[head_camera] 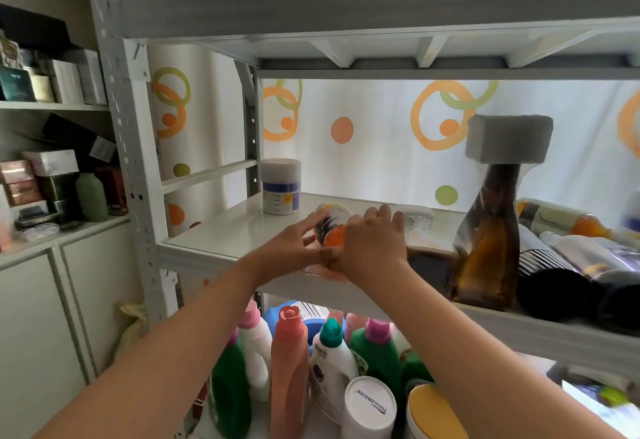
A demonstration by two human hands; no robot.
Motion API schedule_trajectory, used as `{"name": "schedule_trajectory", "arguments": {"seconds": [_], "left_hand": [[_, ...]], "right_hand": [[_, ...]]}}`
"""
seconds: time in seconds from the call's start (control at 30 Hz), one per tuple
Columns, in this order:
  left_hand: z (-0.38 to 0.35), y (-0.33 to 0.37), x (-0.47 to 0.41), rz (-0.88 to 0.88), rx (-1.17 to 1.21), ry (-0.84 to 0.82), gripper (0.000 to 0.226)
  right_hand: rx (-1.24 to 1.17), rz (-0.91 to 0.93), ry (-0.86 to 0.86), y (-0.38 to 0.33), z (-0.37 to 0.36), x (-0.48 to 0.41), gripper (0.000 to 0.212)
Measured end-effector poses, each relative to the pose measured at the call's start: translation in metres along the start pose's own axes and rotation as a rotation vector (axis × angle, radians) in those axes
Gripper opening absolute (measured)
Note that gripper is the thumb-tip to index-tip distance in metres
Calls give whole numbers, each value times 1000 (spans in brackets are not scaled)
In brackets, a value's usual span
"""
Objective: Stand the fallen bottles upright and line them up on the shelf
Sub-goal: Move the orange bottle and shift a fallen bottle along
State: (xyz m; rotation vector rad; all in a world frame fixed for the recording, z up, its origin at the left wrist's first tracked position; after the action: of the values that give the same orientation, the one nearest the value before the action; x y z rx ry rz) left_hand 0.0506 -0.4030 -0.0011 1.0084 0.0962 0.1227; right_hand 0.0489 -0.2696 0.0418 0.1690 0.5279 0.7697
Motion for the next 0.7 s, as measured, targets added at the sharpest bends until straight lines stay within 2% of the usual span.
{"name": "schedule_trajectory", "arguments": {"seconds": [0.1,0.27,0.4,0.5,0.7], "left_hand": [[-12,4,-2,-13,-6,-21,93],[-23,11,-5,-59,126,34,77],[-29,14,-4,-79,223,2,68],[-30,13,-2,-73,205,-33,64],[-37,19,4,-71,216,-19,67]], "right_hand": [[-26,54,-52,8,5,10,47],[-60,34,-74,20,7,25,34],[-103,9,-69,26,5,33,34],[-99,19,-50,26,8,36,36],[-97,-2,-61,30,9,42,34]]}}
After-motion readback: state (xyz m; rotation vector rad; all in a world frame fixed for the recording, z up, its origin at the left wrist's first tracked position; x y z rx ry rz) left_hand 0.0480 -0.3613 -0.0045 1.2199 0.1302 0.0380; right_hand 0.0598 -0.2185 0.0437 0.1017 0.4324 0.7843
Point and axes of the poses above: each hand's wrist, its own x-axis away from the middle knuckle, its own z-axis out of the back of the hand, y = z × x, the point moved 4 cm from there along -x, towards the middle knuckle, and after that the axes turned 15 degrees about z, right-handed, at the moved point
